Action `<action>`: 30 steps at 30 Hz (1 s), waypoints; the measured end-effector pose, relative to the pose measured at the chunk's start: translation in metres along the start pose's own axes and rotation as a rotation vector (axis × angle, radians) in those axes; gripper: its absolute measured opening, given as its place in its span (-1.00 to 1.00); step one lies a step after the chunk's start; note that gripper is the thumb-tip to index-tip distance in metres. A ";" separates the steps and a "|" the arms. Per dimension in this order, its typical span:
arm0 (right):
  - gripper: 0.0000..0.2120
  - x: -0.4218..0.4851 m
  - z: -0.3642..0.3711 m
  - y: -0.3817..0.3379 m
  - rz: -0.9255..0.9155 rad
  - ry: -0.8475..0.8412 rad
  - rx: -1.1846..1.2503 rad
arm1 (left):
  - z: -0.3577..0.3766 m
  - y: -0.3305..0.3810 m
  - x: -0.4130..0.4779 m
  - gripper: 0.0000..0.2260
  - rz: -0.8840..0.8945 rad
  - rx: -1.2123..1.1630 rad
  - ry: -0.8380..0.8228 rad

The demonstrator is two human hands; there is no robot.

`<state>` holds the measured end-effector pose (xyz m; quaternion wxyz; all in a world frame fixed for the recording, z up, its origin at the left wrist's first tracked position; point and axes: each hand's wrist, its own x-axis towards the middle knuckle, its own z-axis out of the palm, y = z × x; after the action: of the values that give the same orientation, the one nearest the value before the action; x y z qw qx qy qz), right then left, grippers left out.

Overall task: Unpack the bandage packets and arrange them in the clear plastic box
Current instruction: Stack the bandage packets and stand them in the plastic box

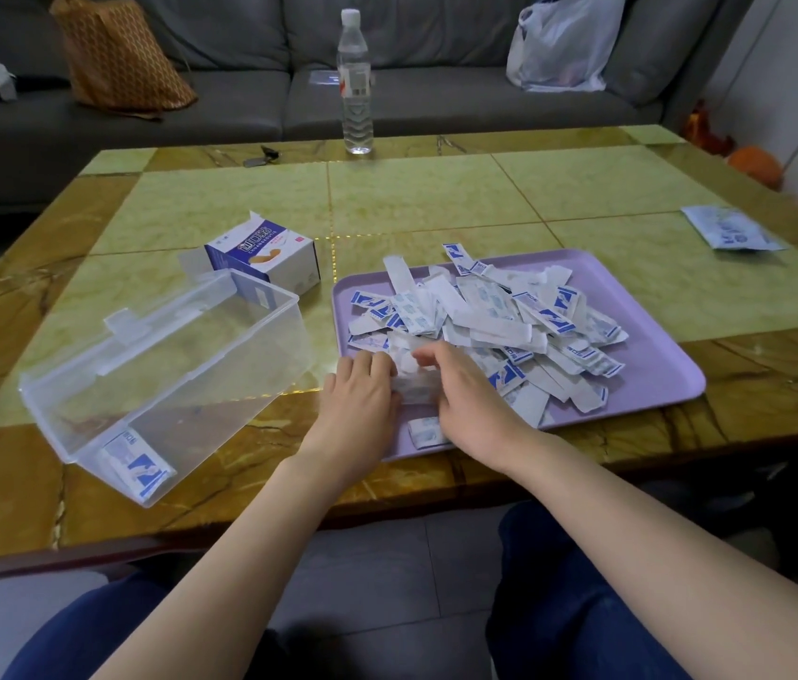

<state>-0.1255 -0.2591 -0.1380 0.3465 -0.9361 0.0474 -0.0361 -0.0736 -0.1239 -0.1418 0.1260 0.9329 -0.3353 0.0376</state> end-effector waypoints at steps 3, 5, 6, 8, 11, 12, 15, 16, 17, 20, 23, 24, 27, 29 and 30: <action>-0.46 -0.002 0.004 -0.003 -0.045 -0.037 0.067 | 0.003 0.007 -0.002 -0.71 0.078 -0.111 -0.031; -0.50 -0.002 0.003 -0.001 -0.063 0.005 0.051 | 0.002 0.009 -0.003 -0.69 0.096 -0.234 -0.034; -0.54 -0.002 0.002 0.000 -0.057 0.036 0.038 | 0.000 0.010 -0.002 -0.70 0.079 -0.319 -0.004; -0.62 -0.003 -0.002 0.001 -0.043 0.079 0.009 | -0.005 0.010 -0.001 -0.76 0.030 -0.434 0.062; -0.68 -0.002 -0.002 0.001 -0.078 0.108 -0.070 | -0.003 0.004 -0.001 -0.81 0.032 -0.182 0.090; -0.69 -0.002 -0.002 0.002 -0.085 0.112 -0.094 | 0.000 0.001 -0.002 -0.79 0.040 -0.011 0.094; -0.69 0.001 -0.002 0.005 -0.061 0.119 -0.080 | 0.000 -0.006 -0.005 -0.67 0.031 0.252 0.104; -0.67 0.001 -0.002 0.005 -0.049 0.120 -0.050 | 0.000 -0.006 -0.006 -0.66 0.033 0.267 0.106; -0.64 0.001 -0.002 0.005 -0.044 0.122 -0.016 | -0.002 -0.006 -0.005 -0.65 0.038 0.261 0.120; -0.55 0.001 -0.001 -0.001 -0.081 0.117 0.093 | -0.001 -0.004 -0.004 -0.54 0.067 0.219 0.148; -0.55 0.001 0.001 -0.003 -0.103 0.079 0.113 | 0.005 -0.004 -0.005 -0.70 0.087 0.181 0.087; -0.57 0.001 0.003 -0.001 -0.101 0.053 0.089 | 0.008 -0.005 -0.006 -0.82 0.078 0.163 0.070; -0.61 0.001 0.006 0.001 -0.079 0.057 0.035 | 0.010 -0.004 -0.007 -0.81 0.018 0.119 0.057; -0.64 0.002 0.002 0.001 -0.047 0.153 0.070 | 0.006 -0.002 -0.007 -0.83 -0.045 0.097 0.097; -0.65 0.003 0.000 0.002 -0.036 0.184 0.074 | 0.002 -0.002 -0.007 -0.84 -0.072 0.075 0.124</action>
<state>-0.1229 -0.2609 -0.1392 0.3743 -0.9162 0.0608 -0.1296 -0.0778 -0.1191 -0.1451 0.1128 0.9444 -0.2913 0.1030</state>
